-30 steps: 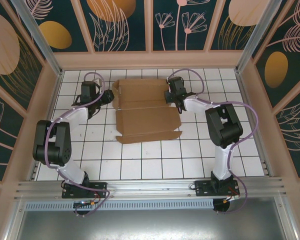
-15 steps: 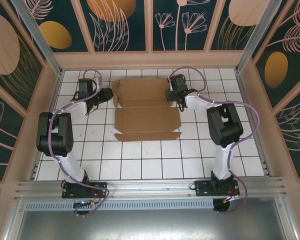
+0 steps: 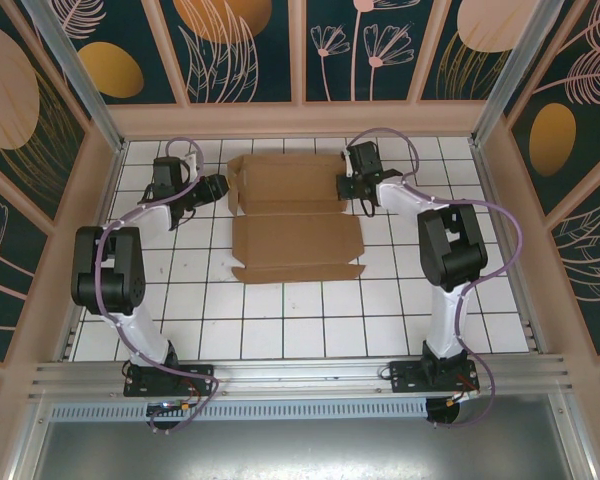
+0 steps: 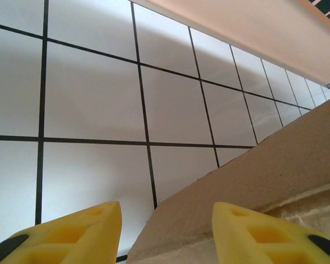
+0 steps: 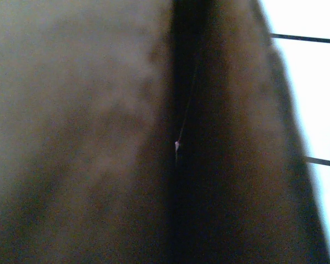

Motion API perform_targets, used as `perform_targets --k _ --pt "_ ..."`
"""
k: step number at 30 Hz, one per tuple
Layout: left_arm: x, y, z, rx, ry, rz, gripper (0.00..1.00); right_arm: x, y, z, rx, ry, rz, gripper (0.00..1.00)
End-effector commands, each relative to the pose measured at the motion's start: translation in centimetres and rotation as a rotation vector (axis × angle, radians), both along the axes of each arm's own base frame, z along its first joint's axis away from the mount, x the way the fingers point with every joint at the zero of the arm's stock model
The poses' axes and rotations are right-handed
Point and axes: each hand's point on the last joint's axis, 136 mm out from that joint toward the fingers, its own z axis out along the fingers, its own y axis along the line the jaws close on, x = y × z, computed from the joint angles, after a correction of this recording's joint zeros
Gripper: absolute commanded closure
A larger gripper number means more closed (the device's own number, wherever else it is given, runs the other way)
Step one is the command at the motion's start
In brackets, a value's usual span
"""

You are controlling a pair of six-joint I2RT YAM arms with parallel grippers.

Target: Fold the paper box

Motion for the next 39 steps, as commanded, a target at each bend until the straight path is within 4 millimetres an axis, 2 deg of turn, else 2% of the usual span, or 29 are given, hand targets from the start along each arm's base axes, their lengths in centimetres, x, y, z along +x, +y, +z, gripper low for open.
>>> perform_targets --k 1,4,6,7,9,10,11,17,18,30,34,39 --pt "-0.1 0.4 1.9 -0.01 -0.075 -0.012 0.5 -5.0 0.2 -6.3 0.0 0.291 0.052 1.0" --pt "0.1 1.2 2.8 -0.015 -0.107 0.006 0.47 -5.0 0.2 -6.6 0.009 0.303 0.058 1.0" --pt "-0.2 1.2 2.7 -0.012 -0.116 -0.016 0.47 -5.0 0.3 -6.8 0.015 0.311 0.062 1.0" --pt "-0.4 1.0 2.5 -0.011 -0.115 -0.033 0.41 -4.9 0.3 -7.0 0.015 0.316 0.06 1.0" --pt "-0.8 0.5 2.4 -0.024 -0.125 -0.06 0.4 -4.9 0.3 -7.2 0.018 0.325 0.061 1.0" --pt "-1.0 0.3 2.6 -0.035 -0.138 -0.076 0.34 -4.8 0.3 -7.4 0.018 0.329 0.062 1.0" --pt "-1.5 0.2 1.8 -0.04 -0.122 -0.081 0.32 -4.9 0.3 -7.5 0.016 0.331 0.063 1.0" --pt "-2.9 -1.2 1.7 -0.115 -0.152 -0.152 0.34 -4.9 0.4 -7.9 0.012 0.337 0.064 1.0" --pt "-3.2 -1.3 3.0 -0.119 -0.187 -0.156 0.35 -4.9 0.3 -8.0 0.012 0.339 0.062 1.0" --pt "-4.8 -1.8 5.7 -0.108 -0.283 -0.16 0.33 -5.0 0.2 -7.9 0.004 0.308 0.044 1.0" --pt "-4.4 -2.3 4.5 -0.068 -0.256 -0.169 0.33 -5.0 0.5 -7.6 0.016 0.301 0.051 1.0" --pt "-2.8 -3.0 2.7 0.03 -0.212 -0.171 0.36 -5.4 1.4 -7.2 0.01 0.289 0.082 1.0"
